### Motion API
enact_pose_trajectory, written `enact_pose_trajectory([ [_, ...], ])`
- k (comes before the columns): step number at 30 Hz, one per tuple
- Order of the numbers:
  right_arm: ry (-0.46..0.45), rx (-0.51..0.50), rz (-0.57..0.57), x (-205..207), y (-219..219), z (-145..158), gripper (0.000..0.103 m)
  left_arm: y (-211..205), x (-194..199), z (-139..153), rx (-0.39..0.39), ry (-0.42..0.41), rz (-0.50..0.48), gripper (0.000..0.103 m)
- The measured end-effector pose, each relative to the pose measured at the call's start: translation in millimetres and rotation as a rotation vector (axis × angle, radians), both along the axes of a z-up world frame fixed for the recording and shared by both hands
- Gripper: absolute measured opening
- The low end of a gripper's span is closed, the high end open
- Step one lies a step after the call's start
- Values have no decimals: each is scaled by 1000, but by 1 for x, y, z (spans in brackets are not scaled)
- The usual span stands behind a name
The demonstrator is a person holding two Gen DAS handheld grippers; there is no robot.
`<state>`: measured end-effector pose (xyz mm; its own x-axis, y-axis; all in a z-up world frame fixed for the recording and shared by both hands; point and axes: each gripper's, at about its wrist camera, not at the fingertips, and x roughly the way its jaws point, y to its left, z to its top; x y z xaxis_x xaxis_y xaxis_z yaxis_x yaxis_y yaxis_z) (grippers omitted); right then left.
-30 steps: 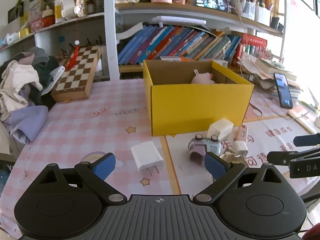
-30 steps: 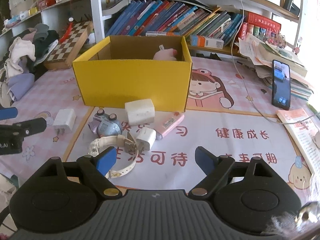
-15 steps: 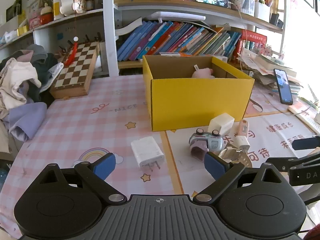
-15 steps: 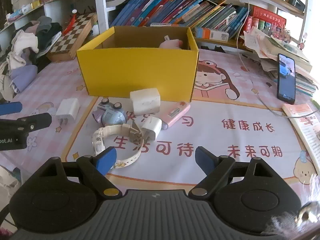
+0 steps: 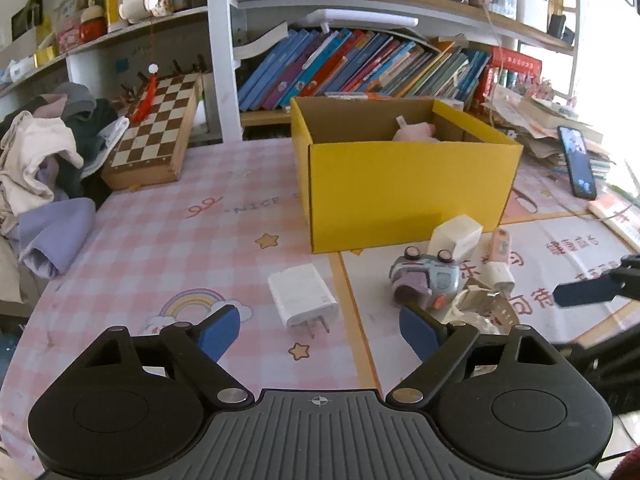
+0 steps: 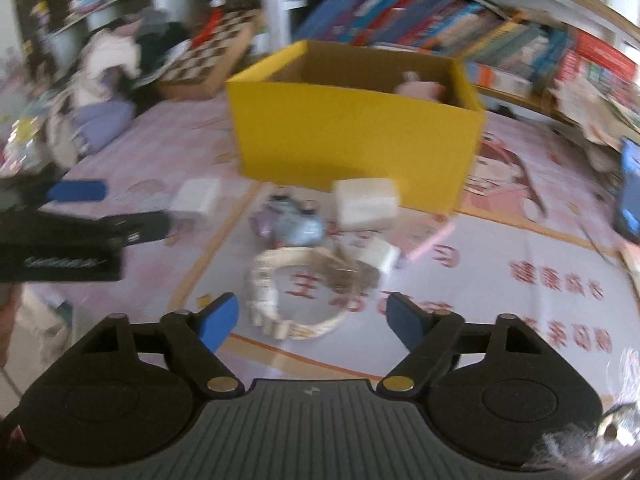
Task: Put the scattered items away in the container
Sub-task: 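Grasp the white charger with the left tool while the right tool grasps the white watch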
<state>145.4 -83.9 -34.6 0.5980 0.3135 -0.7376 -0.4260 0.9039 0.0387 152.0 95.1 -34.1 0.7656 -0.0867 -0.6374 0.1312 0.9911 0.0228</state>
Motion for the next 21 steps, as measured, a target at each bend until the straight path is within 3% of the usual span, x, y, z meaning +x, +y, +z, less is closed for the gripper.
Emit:
enact_pose_trajectory([
  [4, 36, -22, 66, 7, 13, -8, 53, 1, 10, -3, 21, 11, 11, 87],
  [7, 66, -26, 76, 14, 15, -13, 45, 1, 20, -7, 39, 25, 14, 83],
  [16, 110, -26, 123, 27, 19, -20, 32, 7, 50, -25, 50, 92, 46, 77],
  [21, 127, -22, 138, 31, 18, -24, 30, 7, 62, -33, 47, 116, 43, 74],
])
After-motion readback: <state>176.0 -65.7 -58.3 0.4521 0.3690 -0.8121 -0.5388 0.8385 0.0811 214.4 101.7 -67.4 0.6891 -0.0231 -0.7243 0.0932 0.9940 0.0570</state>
